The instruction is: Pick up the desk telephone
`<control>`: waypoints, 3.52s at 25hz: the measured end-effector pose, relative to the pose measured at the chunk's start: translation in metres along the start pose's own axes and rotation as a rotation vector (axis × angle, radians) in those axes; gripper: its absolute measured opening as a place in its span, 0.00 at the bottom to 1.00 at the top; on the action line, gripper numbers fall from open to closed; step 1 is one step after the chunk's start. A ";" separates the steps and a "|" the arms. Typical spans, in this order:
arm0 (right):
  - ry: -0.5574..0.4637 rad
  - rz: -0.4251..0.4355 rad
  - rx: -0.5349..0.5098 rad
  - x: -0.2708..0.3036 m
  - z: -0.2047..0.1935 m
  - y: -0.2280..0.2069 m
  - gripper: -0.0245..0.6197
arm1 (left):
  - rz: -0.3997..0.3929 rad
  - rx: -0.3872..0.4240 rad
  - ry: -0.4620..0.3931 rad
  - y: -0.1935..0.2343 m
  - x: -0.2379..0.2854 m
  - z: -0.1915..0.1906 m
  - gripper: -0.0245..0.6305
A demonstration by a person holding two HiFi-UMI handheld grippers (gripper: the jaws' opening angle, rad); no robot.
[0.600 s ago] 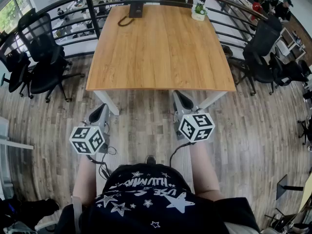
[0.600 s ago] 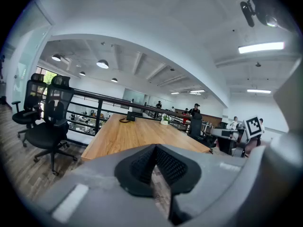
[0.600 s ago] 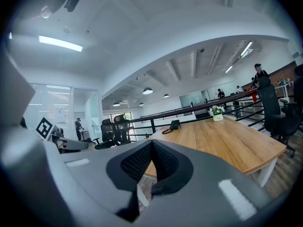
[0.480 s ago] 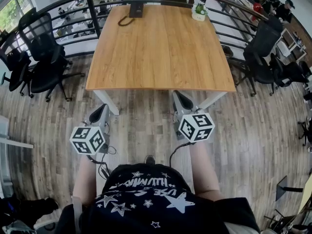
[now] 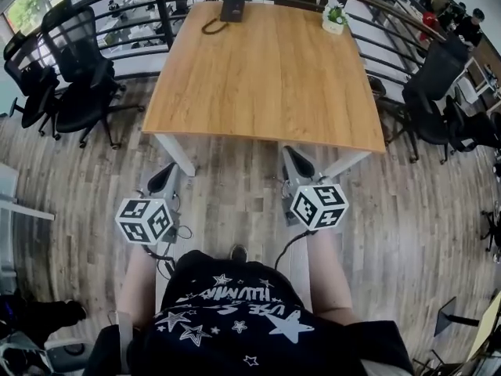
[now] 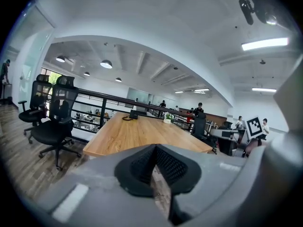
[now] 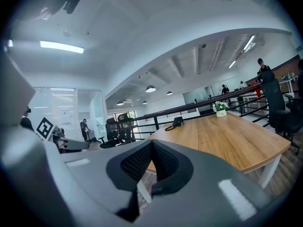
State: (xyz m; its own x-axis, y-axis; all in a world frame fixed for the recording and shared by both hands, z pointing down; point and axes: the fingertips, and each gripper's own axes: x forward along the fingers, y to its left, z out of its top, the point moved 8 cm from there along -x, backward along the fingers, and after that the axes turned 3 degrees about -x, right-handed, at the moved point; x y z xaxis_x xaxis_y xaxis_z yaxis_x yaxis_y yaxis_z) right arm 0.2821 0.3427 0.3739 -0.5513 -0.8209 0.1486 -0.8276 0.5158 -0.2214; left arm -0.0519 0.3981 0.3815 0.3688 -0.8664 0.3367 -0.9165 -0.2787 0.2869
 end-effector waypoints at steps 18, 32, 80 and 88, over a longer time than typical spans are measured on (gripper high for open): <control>0.076 -0.077 -0.025 0.065 -0.020 0.019 0.04 | 0.018 -0.077 0.063 0.084 0.019 -0.008 0.04; 0.044 -0.135 -0.028 0.211 0.012 0.074 0.04 | -0.086 -0.101 0.076 0.217 0.083 0.056 0.04; 0.030 -0.270 0.025 0.488 0.122 -0.186 0.04 | -0.130 -0.043 0.087 0.302 0.436 0.247 0.04; 0.099 -0.214 0.052 0.550 0.137 -0.246 0.04 | -0.179 -0.056 0.130 0.292 0.533 0.278 0.04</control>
State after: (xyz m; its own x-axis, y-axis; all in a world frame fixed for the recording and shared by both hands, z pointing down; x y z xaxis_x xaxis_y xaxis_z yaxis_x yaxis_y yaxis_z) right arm 0.1964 -0.2690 0.3782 -0.3738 -0.8808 0.2906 -0.9216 0.3175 -0.2234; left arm -0.1663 -0.2603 0.3960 0.5447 -0.7437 0.3876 -0.8262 -0.3963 0.4005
